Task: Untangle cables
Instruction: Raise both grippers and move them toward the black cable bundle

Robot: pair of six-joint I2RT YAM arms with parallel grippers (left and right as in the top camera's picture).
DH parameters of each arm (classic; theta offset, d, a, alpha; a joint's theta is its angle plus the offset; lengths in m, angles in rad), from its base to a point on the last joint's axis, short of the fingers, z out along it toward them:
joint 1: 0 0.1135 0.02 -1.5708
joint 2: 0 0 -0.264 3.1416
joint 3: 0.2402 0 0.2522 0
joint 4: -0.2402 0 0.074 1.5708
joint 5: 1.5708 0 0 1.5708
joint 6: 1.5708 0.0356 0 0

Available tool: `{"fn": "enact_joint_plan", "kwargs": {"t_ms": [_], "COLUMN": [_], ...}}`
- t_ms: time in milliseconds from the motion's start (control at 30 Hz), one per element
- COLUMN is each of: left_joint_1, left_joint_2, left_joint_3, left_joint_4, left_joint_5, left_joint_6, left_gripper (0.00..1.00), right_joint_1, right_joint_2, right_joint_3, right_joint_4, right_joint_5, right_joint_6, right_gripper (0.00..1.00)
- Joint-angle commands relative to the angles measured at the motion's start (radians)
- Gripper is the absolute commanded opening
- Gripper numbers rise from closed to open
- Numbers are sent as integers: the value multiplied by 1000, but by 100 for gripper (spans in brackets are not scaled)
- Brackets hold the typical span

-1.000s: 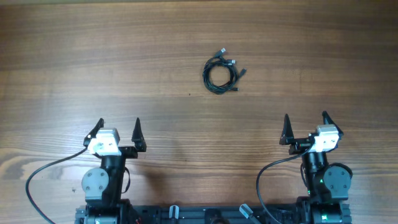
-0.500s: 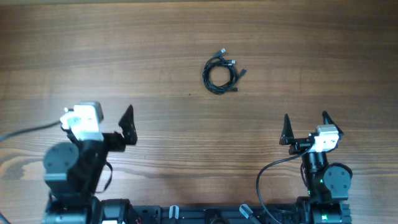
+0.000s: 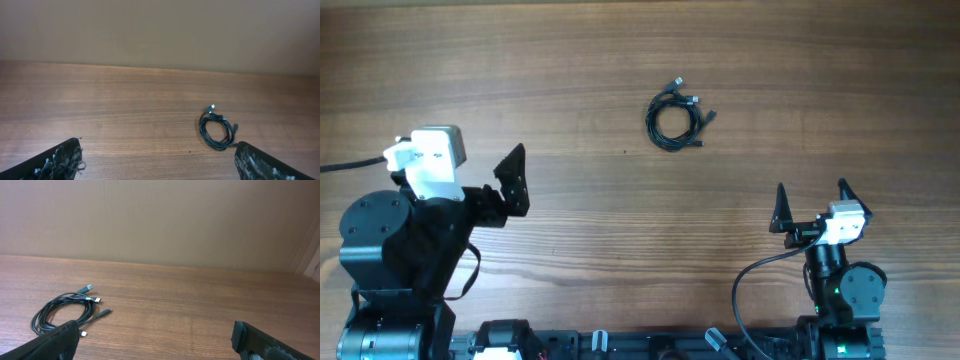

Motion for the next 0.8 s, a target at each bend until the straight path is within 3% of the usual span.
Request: {"fn": "enact_joint_plan", "kwargs": {"t_ms": [0, 267, 433, 633, 667, 700, 733, 767], "left_joint_1": [5, 5, 5, 5, 5, 5, 5, 5], "left_joint_2": [-3, -1, -1, 31, 55, 76, 120, 144], "left_joint_3": [16, 16, 16, 16, 16, 16, 16, 16], "left_joint_4": [-1, 8, 57, -17, -11, -4, 0, -1], "left_joint_5": [24, 24, 29, 29, 41, 45, 48, 66], "left_joint_6": [5, 9, 5, 40, 39, 38, 27, 27], "left_gripper": [100, 100, 100, 100, 93, 72, 57, 78], "right_joint_1": [-4, -4, -4, -4, -4, -4, -4, -4], "right_joint_2": [-8, -8, -8, 49, 85, 118, 217, 267], "right_joint_3": [-2, 4, 98, 537, 628, 691, 825, 882], "right_joint_4": [2, 8, -9, -482, -548, -595, -702, -741], "right_joint_5": [-13, -101, -114, -84, -84, -84, -109, -122], "right_joint_6": [-1, 32, 89, 81, 86, 94, 101, 98], "right_gripper": [100, 100, 100, 100, 100, 100, 100, 100]}}
